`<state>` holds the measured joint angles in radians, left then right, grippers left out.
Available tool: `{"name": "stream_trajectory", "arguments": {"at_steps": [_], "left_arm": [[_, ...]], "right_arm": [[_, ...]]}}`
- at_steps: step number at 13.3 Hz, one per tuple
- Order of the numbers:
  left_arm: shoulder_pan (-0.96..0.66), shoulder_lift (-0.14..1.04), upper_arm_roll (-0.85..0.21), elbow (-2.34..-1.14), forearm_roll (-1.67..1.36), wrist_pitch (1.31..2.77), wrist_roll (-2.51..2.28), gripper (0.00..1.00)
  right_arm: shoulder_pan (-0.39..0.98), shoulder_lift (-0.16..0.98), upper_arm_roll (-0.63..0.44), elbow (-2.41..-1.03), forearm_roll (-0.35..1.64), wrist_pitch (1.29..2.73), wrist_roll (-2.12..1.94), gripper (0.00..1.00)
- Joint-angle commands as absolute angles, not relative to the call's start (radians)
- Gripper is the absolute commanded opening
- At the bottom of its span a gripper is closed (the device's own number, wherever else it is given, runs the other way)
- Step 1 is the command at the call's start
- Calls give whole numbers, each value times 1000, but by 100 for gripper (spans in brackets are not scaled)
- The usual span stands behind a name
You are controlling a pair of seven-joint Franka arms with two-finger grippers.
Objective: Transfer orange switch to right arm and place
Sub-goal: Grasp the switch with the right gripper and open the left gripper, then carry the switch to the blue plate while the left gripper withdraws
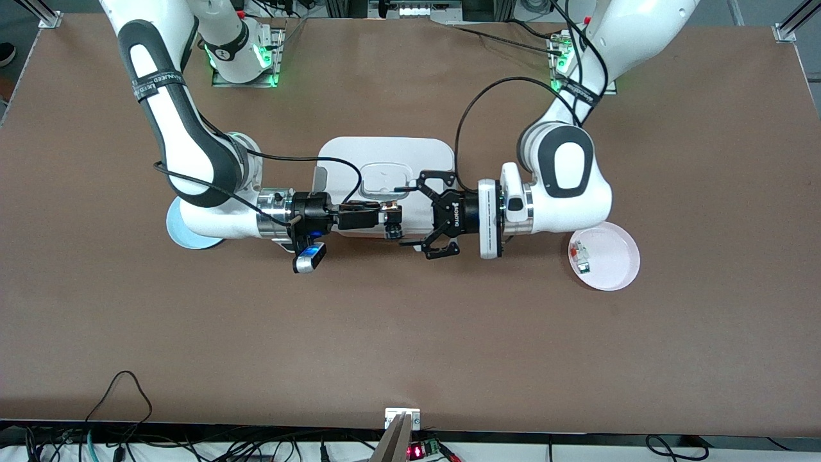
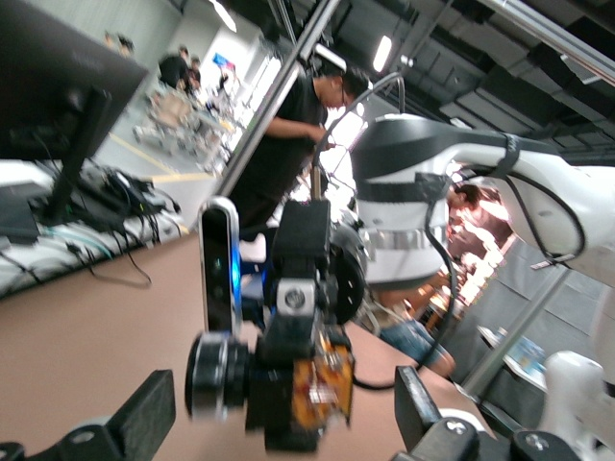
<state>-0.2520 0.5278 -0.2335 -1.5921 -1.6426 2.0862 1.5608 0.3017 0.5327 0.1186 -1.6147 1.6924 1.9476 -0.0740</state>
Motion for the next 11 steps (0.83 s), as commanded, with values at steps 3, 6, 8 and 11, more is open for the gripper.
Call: {"name": "stream_trajectory", "arguments": {"at_steps": [3,6,8,11], "left_arm": [[-118,470,-229,-1589,-1308,1904,1202,100],[-59,419,-224,-1588,-1015,1862,955,100],[-29,382,-221,-1588,-835,1803,821,100],[18,371,-216,-1507,-526,1637,654,100]], "right_arm": [[258,519,117,-1575,1327,1939,-154,8],[239,489,107,-1566,1030,1849,-260,8],[222,450,107,-1572,806,1778,-343,8],[193,381,103,-1606,513,1704,-522,8]]}}
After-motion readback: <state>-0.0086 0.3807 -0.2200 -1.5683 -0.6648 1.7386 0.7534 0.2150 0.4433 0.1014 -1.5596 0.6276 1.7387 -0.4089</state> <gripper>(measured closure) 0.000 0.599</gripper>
